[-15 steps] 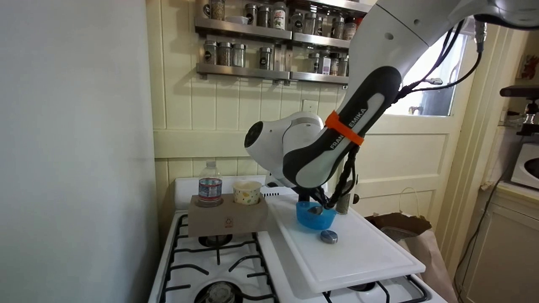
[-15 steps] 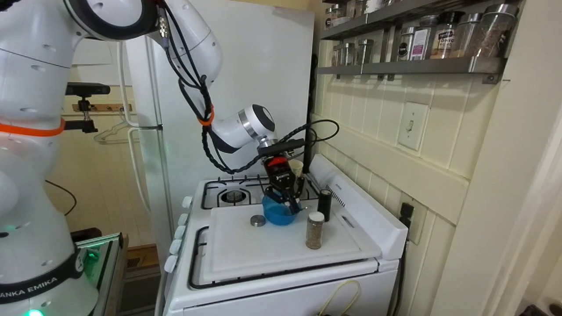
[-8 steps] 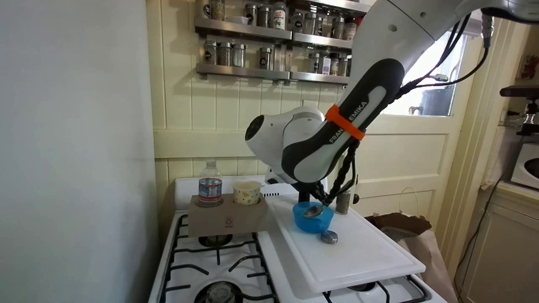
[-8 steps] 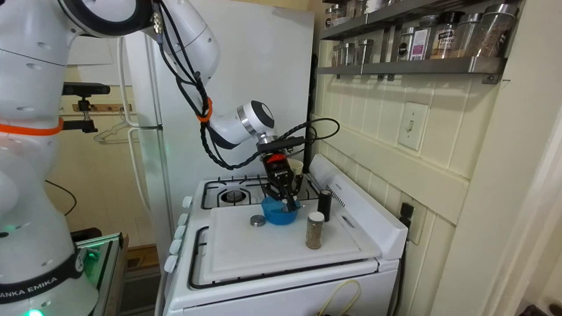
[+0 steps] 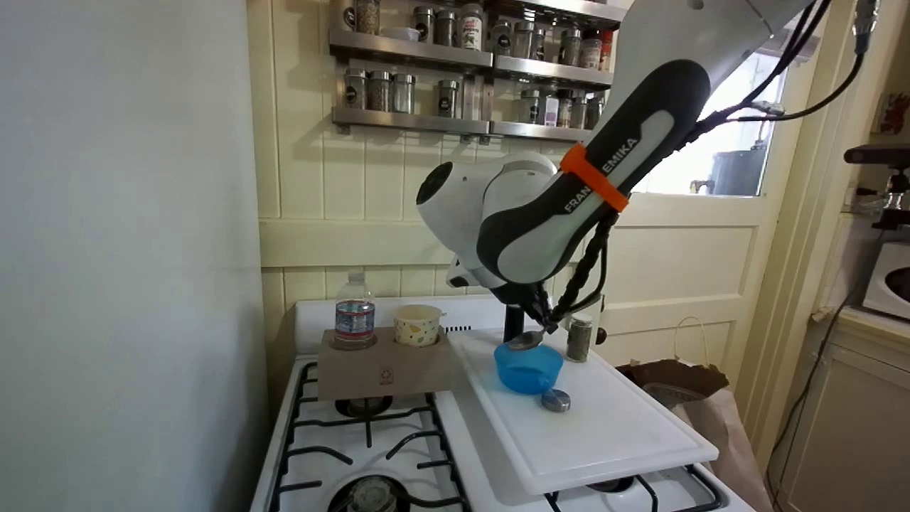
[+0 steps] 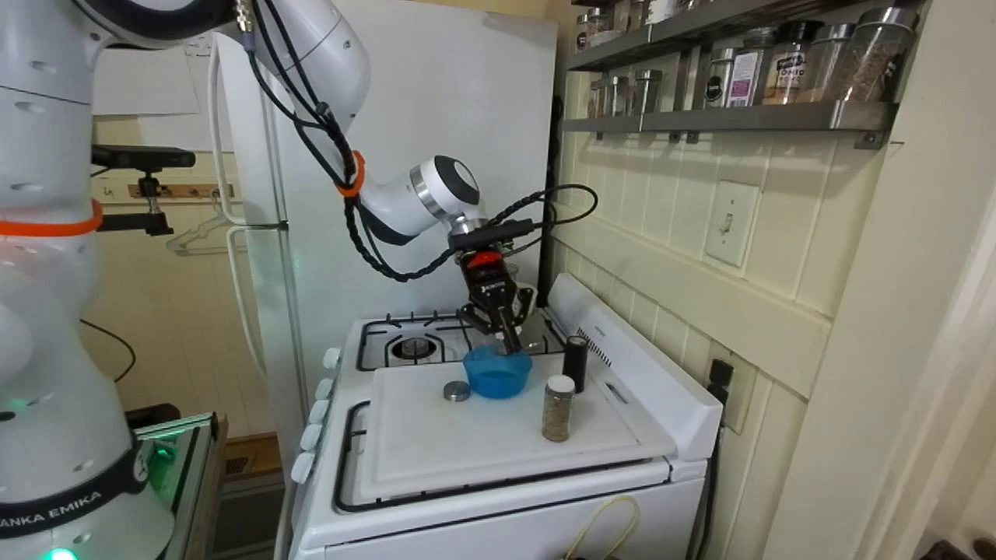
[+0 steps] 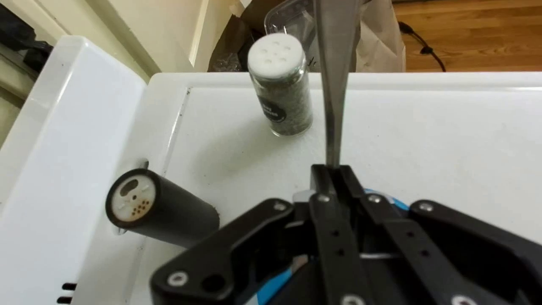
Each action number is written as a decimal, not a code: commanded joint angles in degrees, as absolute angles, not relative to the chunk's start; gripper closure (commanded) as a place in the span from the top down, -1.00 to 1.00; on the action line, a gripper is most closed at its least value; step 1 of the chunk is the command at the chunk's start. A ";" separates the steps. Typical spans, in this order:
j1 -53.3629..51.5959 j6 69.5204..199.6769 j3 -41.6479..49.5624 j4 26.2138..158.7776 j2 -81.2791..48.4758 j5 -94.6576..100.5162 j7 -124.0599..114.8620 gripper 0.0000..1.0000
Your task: Use the spoon to stir the bowl
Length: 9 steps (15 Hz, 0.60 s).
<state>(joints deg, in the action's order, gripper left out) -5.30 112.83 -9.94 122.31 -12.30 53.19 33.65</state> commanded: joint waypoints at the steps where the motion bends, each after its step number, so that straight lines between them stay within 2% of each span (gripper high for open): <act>1: -4.83 118.38 -10.20 128.25 -6.54 46.79 33.83 -0.96; 9: -5.36 136.93 -8.32 141.26 3.78 36.66 29.77 -0.96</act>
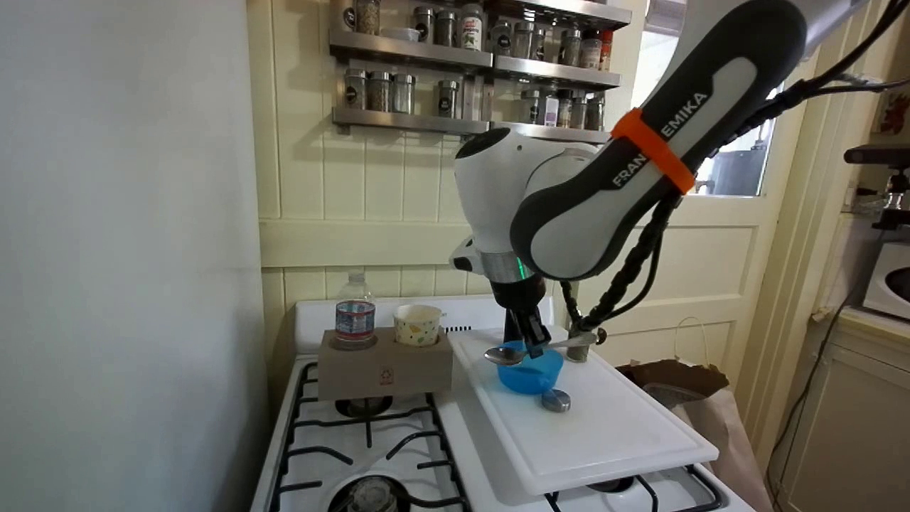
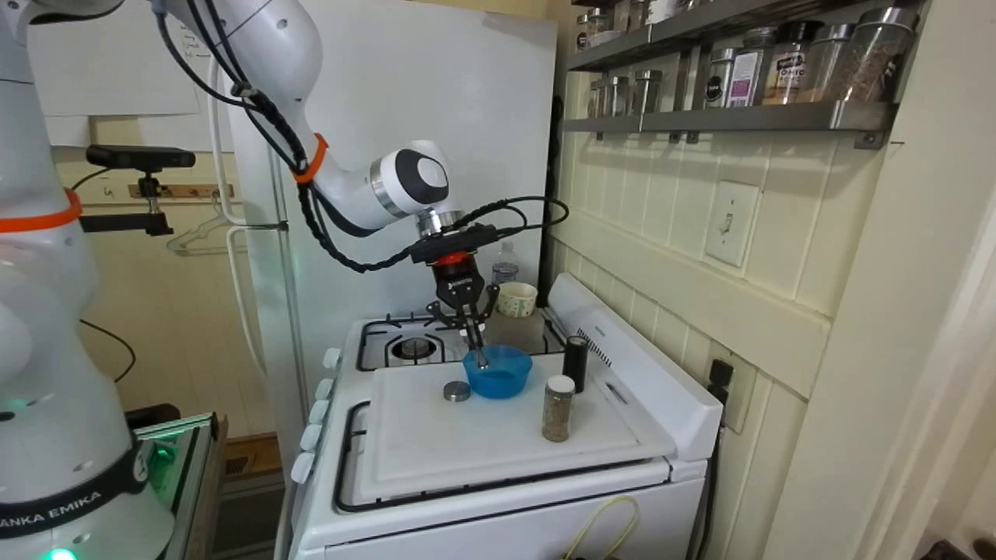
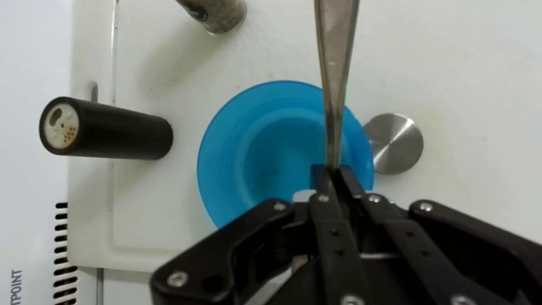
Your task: Use the spoon to stir the bowl
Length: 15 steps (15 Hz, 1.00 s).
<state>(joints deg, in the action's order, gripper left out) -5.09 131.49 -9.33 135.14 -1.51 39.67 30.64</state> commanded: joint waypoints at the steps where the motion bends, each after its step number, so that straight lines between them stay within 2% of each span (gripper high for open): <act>1: -5.44 138.16 -7.99 142.42 4.22 35.21 30.78 -0.96; 8: -5.83 144.18 -6.68 147.67 4.66 26.94 35.58 -0.96; 15: -5.47 143.10 -5.31 150.12 3.74 18.09 43.39 -0.96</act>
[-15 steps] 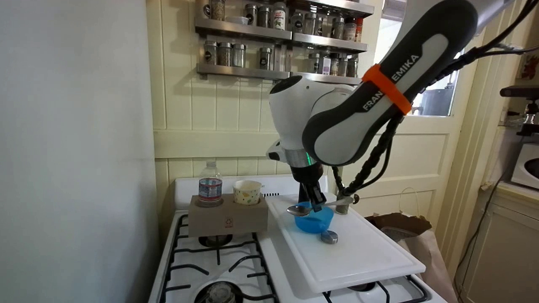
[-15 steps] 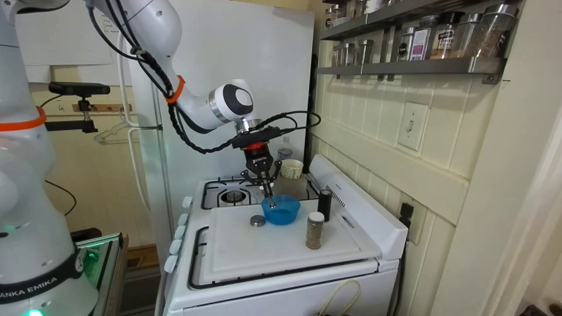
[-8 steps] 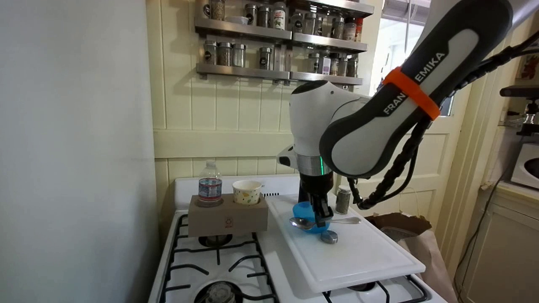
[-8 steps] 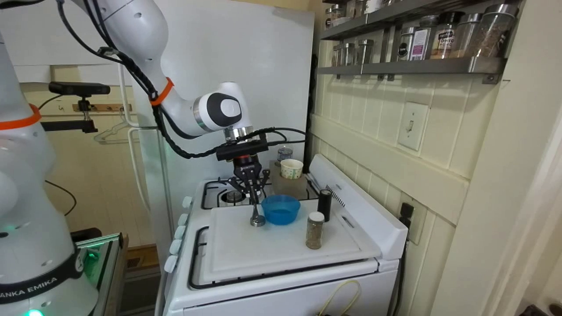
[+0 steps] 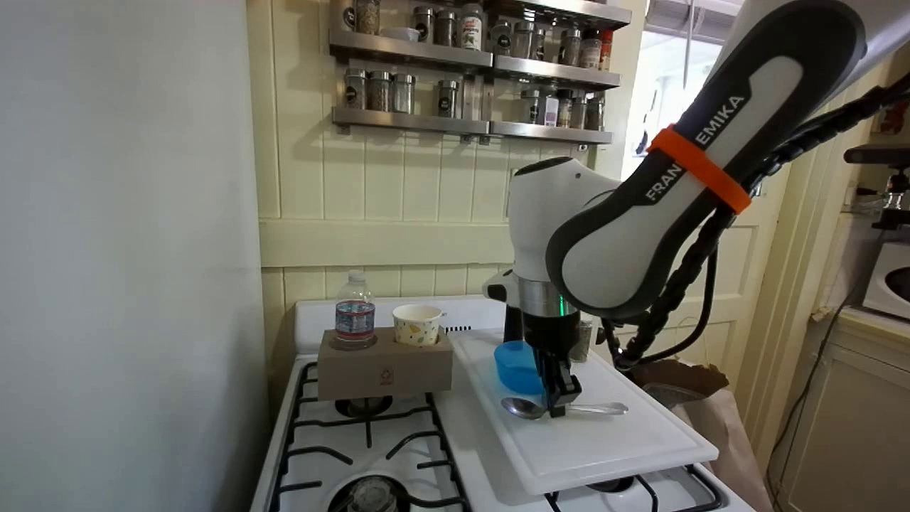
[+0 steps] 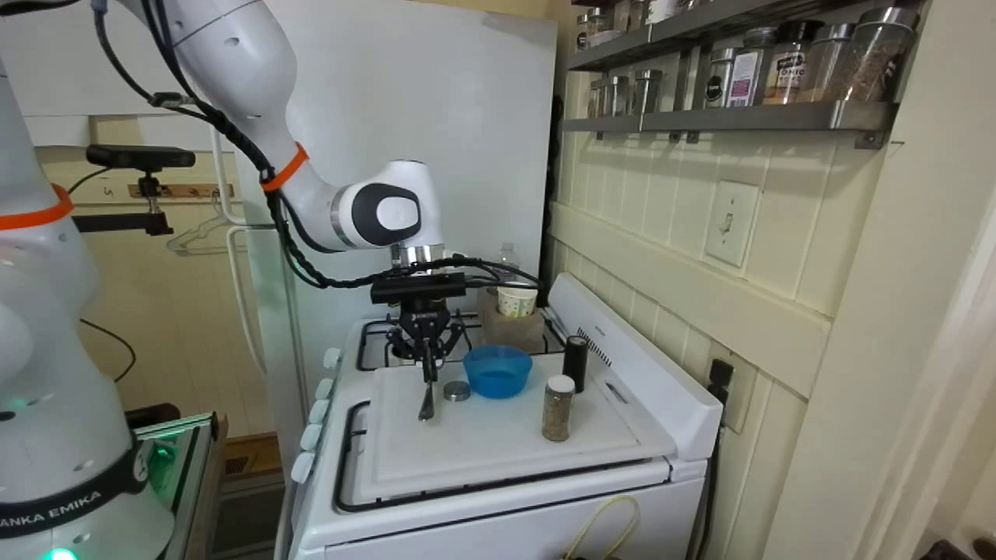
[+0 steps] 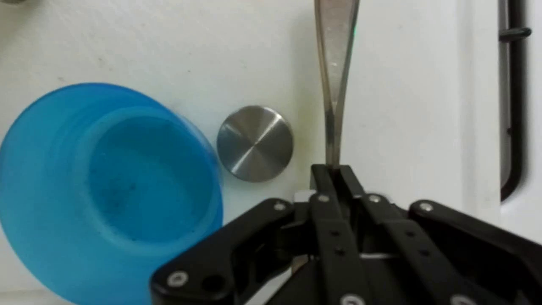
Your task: Use the spoon to stir the bowl
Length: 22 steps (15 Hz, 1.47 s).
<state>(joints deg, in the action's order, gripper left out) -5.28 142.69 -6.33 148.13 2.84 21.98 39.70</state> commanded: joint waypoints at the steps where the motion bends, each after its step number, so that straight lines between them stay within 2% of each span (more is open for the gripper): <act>1: -5.31 142.95 -5.01 150.33 3.78 17.61 44.18 -0.96; 8: -4.65 141.73 -3.30 151.21 3.88 16.18 48.19 -0.96; 9: -4.60 141.74 -3.11 151.13 3.65 15.95 48.92 -0.33; 10: -4.55 141.59 -2.96 150.99 3.50 15.95 49.32 -0.31; 19: -5.21 139.42 -3.40 148.39 5.47 15.84 53.02 0.98; 22: -6.65 139.52 -4.03 146.64 8.17 11.45 56.71 1.00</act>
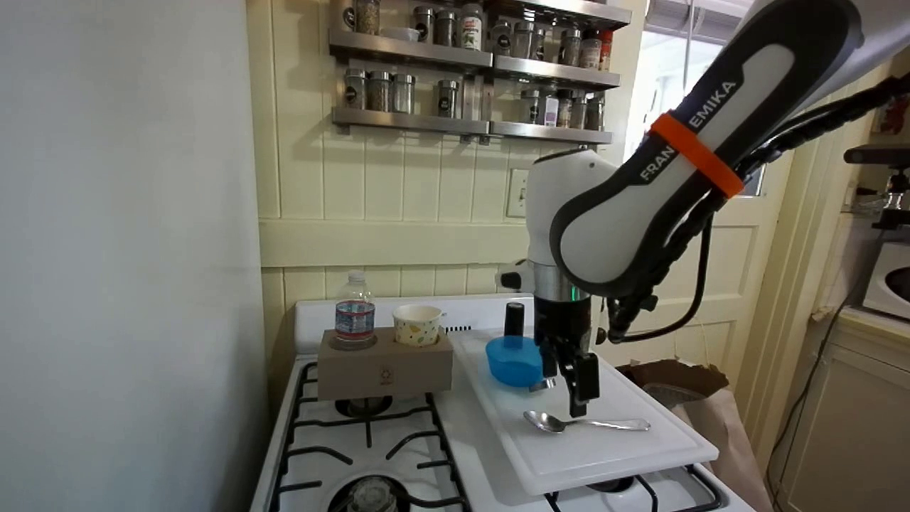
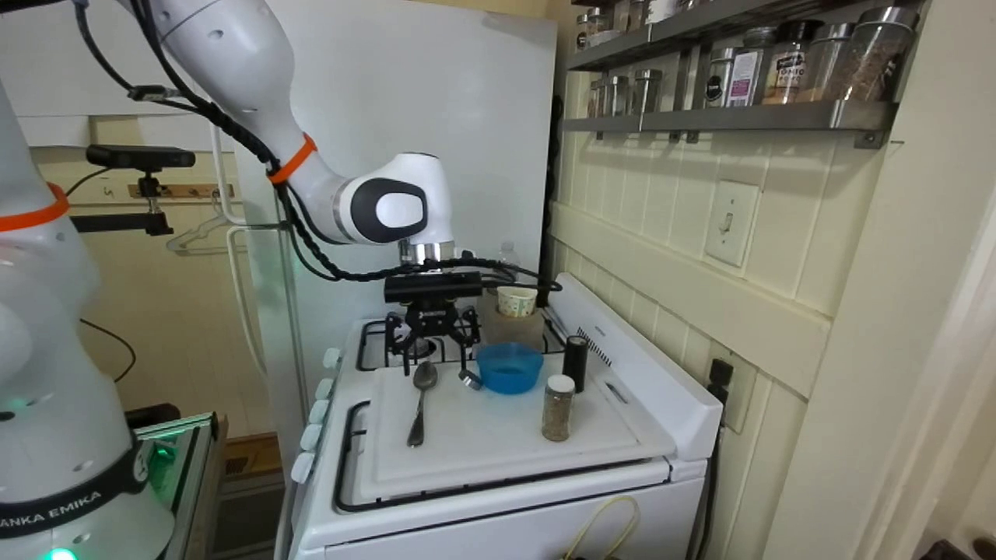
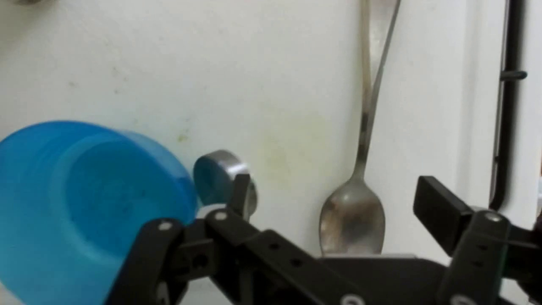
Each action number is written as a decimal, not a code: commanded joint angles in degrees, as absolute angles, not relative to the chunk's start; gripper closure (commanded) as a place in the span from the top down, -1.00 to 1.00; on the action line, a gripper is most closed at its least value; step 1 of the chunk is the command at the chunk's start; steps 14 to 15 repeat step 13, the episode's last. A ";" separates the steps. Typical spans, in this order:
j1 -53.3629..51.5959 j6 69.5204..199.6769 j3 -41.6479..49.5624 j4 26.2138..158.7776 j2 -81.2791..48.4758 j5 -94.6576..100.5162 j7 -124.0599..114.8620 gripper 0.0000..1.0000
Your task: Use the spoon to stir the bowl
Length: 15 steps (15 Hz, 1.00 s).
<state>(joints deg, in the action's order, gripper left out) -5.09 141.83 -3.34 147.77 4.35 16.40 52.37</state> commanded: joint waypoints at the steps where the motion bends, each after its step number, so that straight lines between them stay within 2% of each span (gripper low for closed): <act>1: -7.39 138.97 -4.22 145.61 9.17 9.13 57.89 1.00; 6: -8.37 130.41 -6.40 137.99 12.45 10.55 48.36 1.00; 7: -8.38 134.50 -5.28 140.01 10.90 10.20 51.86 1.00; 15: -8.44 133.67 -5.15 139.43 10.79 10.20 51.55 1.00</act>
